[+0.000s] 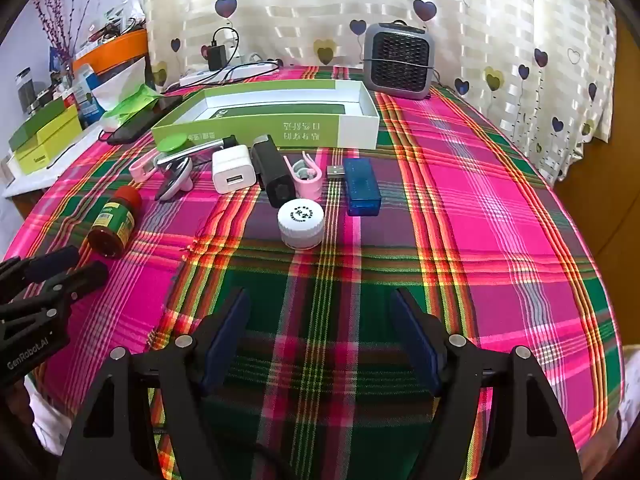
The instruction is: Organize rigid objects
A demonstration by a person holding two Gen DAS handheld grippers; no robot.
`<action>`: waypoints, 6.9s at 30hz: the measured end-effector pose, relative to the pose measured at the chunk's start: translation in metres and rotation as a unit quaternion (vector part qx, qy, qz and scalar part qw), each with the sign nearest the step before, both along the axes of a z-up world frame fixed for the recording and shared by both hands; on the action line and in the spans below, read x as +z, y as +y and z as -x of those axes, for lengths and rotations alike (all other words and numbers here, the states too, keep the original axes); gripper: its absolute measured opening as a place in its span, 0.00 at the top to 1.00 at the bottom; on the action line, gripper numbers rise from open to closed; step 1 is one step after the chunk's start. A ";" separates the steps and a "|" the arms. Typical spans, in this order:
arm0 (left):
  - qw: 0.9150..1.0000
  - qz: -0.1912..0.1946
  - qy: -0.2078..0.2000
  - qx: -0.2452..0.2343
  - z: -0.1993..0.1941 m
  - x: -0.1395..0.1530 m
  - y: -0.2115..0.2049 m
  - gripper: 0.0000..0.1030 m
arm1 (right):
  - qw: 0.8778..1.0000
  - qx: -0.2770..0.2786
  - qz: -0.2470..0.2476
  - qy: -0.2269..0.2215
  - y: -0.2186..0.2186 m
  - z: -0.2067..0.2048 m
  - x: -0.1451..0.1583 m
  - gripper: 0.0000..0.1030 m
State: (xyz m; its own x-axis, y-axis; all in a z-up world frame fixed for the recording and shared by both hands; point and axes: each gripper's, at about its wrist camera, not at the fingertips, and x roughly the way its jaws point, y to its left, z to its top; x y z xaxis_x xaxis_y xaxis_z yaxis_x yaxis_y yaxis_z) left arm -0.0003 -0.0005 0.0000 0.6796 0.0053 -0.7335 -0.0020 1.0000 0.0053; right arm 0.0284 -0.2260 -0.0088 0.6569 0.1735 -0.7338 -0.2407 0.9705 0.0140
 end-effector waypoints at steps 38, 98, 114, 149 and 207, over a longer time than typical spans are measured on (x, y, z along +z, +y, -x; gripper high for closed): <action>1.000 0.000 -0.008 -0.002 0.001 -0.003 0.002 0.52 | 1.000 0.001 0.000 -0.005 0.000 0.002 -0.001 0.29; 0.996 0.079 0.025 -0.018 -0.055 0.003 0.015 0.70 | 0.999 0.033 0.003 0.026 0.003 -0.055 0.006 0.72; 0.995 0.084 -0.024 -0.039 -0.086 0.047 0.026 0.70 | 0.999 0.045 -0.002 -0.004 0.006 -0.070 0.037 0.72; 0.993 0.104 0.026 -0.046 -0.230 0.028 0.035 0.70 | 0.998 0.059 -0.004 0.025 0.042 -0.223 0.039 0.72; 0.998 0.060 0.019 -0.033 -0.242 0.024 0.022 0.59 | 0.998 0.036 -0.006 0.047 0.045 -0.248 0.024 0.54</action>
State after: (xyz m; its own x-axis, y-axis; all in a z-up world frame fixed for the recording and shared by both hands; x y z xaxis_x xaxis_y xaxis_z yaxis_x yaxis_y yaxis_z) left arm 0.2414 0.0216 0.0241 0.6478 -0.1270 -0.7512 0.0614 0.9915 -0.1147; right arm 0.2768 -0.1814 0.0156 0.5712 0.2274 -0.7887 -0.3069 0.9503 0.0517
